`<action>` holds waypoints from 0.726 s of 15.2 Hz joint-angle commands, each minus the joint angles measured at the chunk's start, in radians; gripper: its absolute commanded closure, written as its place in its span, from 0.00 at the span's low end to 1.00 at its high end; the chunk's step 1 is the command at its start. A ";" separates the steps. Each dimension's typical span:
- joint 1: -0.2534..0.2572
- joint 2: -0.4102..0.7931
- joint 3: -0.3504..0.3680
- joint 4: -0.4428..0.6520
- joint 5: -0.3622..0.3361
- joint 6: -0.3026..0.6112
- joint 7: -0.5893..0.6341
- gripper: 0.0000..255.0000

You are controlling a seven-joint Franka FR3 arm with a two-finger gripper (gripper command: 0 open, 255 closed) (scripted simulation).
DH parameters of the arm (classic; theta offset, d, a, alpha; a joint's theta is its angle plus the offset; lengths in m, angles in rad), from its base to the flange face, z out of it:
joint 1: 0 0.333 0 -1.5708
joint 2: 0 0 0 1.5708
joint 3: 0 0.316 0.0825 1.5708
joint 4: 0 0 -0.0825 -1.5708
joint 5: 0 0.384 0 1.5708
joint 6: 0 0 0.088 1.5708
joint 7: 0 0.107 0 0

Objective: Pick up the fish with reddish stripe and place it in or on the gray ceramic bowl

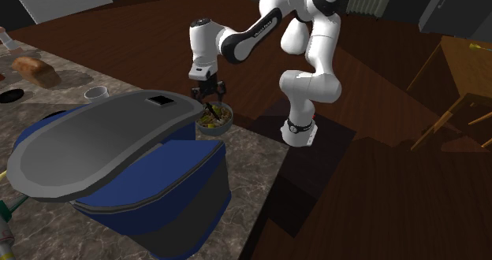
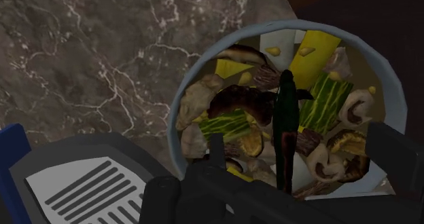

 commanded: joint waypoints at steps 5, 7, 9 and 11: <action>-0.018 -0.034 0.074 0.076 0.034 -0.119 -0.006 0.00; -0.018 -0.034 0.073 0.076 0.034 -0.119 -0.006 0.00; -0.018 -0.034 0.073 0.076 0.034 -0.119 -0.006 0.00; -0.018 -0.034 0.073 0.076 0.034 -0.119 -0.006 0.00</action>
